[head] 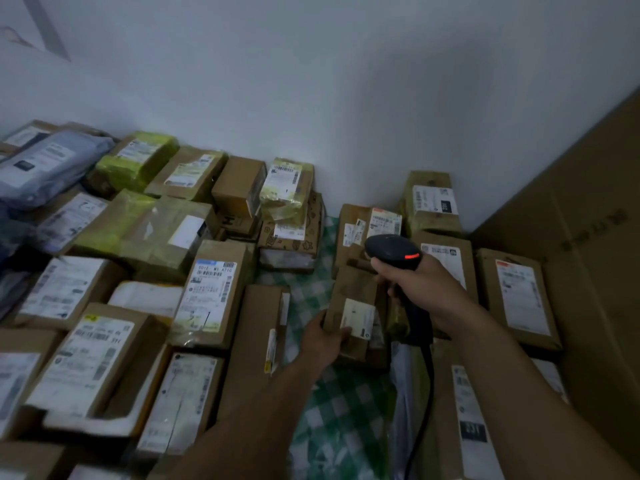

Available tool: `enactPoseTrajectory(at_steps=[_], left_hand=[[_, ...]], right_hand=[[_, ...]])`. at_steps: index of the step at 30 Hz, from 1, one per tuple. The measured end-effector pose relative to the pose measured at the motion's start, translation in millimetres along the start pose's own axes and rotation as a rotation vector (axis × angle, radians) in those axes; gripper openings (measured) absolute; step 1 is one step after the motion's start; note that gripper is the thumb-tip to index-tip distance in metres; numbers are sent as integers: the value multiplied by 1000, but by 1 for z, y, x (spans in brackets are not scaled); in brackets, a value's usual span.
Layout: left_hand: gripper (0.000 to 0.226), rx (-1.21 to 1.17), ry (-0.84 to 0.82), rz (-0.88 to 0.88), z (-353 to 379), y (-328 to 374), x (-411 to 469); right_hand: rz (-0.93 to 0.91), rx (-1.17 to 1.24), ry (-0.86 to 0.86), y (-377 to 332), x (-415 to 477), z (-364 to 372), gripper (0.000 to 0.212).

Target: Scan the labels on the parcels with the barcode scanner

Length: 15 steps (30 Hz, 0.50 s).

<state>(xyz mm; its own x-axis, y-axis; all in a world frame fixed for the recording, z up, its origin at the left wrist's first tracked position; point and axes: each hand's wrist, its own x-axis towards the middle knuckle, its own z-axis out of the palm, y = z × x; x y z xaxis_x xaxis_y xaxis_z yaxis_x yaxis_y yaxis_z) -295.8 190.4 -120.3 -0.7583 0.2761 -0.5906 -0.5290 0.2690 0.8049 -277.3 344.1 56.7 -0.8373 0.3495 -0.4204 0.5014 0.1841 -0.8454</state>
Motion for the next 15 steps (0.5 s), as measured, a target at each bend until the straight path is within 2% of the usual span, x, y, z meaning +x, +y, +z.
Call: enactPoseTrajectory(at_steps=[5,10,15], left_hand=[[43,-169,88,108,-15,-5,-31],[67,-335,122,274,-36,15,-86],[45,-394,155,364,-69,28,-142]], right_hand=[[8,1,-21,-4,-18,14,24],[-35,5,-2,-6,-50,22,24],[-126,51,49,-8,-83,24,31]])
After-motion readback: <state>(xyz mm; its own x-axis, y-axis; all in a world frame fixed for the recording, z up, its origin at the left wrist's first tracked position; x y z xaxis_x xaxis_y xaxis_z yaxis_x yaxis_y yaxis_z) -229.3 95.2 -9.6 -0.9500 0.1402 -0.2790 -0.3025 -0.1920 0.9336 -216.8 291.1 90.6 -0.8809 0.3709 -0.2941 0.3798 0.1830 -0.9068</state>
